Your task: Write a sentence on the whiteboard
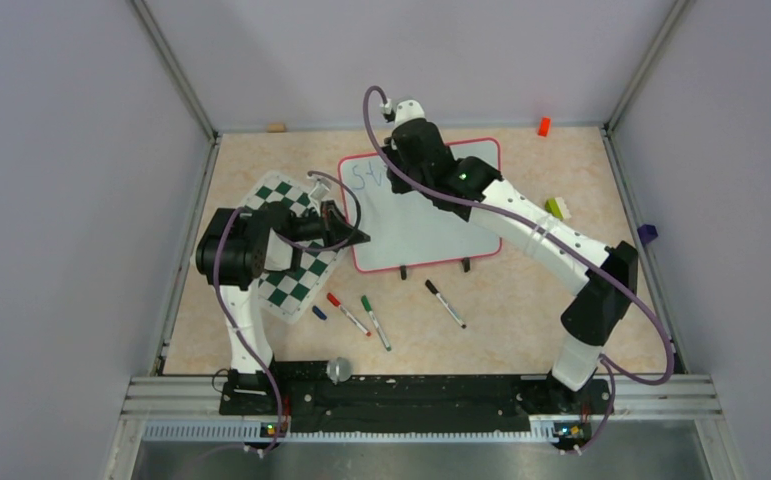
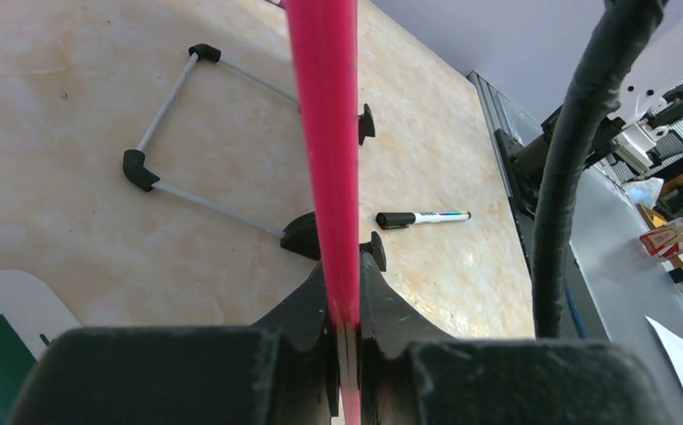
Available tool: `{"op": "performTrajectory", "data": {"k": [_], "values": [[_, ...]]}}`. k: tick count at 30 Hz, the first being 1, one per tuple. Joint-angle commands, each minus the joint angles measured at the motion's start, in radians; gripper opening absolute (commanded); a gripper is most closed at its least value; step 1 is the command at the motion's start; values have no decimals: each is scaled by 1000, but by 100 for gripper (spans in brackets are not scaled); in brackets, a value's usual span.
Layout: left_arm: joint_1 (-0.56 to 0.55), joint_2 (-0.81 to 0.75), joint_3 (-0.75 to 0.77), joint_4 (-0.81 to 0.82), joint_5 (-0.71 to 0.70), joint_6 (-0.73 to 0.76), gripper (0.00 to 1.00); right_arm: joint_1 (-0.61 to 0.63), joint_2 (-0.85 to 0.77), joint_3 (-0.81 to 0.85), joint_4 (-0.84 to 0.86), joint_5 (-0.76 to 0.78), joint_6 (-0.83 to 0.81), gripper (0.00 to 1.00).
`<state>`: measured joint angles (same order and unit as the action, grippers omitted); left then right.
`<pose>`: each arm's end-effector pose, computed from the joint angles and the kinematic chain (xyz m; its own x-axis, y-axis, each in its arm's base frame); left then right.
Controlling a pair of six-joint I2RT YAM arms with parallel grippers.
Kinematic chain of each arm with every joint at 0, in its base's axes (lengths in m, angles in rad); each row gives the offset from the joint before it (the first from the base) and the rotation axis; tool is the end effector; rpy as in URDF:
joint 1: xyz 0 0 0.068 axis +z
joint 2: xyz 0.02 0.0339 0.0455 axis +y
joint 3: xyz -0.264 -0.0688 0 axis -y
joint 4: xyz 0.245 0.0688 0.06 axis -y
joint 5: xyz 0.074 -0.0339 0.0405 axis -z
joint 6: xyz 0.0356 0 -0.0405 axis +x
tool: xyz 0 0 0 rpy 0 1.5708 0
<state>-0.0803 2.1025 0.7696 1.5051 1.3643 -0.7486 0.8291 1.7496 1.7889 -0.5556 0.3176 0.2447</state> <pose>0.3461 -0.0628 0.1310 -0.5402 -0.0965 -0.8360 0.8325 0.0837 -0.5477 0.2806 0.2898 0.3896 -0.4488 -0.1492 -0.8811 -0.4208 0.9051 0.0611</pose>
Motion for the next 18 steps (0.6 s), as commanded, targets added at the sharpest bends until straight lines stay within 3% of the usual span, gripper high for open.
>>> {"op": "performTrajectory", "data": {"k": [1,18], "values": [[-6,-45,-7,115,-12,72,4,4,-36,4,7,29,25,0],[-41,-11,32,115,-48,38,7,16,-128,-117,69,9,28,0]]}}
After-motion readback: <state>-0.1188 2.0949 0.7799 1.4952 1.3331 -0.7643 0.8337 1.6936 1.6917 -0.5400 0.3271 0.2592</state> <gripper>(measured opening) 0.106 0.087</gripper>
